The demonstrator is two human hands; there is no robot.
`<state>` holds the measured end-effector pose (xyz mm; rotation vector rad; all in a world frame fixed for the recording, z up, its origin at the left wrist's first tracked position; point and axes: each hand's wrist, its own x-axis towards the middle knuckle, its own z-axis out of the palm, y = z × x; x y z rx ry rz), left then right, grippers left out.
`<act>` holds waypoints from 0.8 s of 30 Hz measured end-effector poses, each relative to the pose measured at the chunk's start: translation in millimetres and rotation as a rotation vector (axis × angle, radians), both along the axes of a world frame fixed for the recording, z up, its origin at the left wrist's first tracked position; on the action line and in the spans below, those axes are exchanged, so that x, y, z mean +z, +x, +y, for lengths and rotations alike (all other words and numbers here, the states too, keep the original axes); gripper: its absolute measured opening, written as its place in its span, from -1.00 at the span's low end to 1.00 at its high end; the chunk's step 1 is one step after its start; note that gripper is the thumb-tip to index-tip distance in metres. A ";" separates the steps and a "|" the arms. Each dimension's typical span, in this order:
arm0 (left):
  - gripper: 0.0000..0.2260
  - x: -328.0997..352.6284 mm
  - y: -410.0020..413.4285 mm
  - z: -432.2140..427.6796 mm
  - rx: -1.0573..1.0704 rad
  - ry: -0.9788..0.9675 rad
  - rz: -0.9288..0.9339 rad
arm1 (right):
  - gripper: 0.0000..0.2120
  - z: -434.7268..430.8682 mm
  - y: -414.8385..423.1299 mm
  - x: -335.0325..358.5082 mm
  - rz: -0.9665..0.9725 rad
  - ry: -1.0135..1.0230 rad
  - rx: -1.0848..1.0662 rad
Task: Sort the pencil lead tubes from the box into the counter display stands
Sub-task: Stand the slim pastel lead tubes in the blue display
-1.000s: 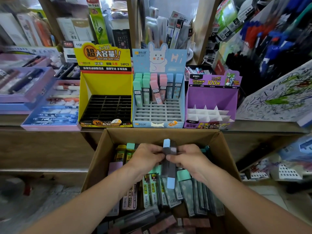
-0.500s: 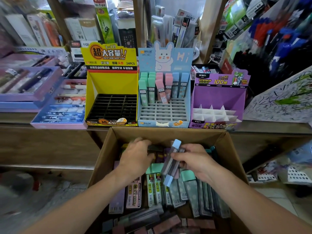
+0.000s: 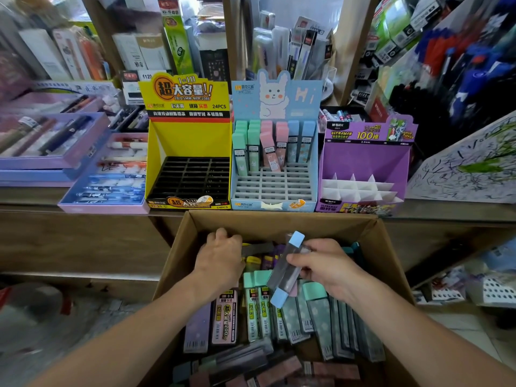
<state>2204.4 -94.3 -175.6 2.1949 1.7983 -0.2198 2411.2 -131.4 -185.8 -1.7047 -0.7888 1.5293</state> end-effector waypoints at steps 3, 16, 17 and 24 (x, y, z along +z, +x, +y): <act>-0.71 -1.5 2.6 0.2 -0.015 0.074 -0.013 | -0.90 -0.6 -0.7 0.9 0.010 -0.001 0.009; -0.90 26.7 -5.2 -22.3 0.263 -0.421 -0.806 | -0.79 -1.6 -3.2 10.8 0.273 -0.006 0.018; -0.88 29.9 -4.6 -26.9 0.291 -0.486 -0.892 | -0.77 -1.5 -4.0 12.6 0.303 -0.013 0.024; -0.76 41.0 -7.1 -43.5 0.352 -0.692 -1.213 | -0.73 -3.9 -9.9 22.8 0.357 -0.007 0.169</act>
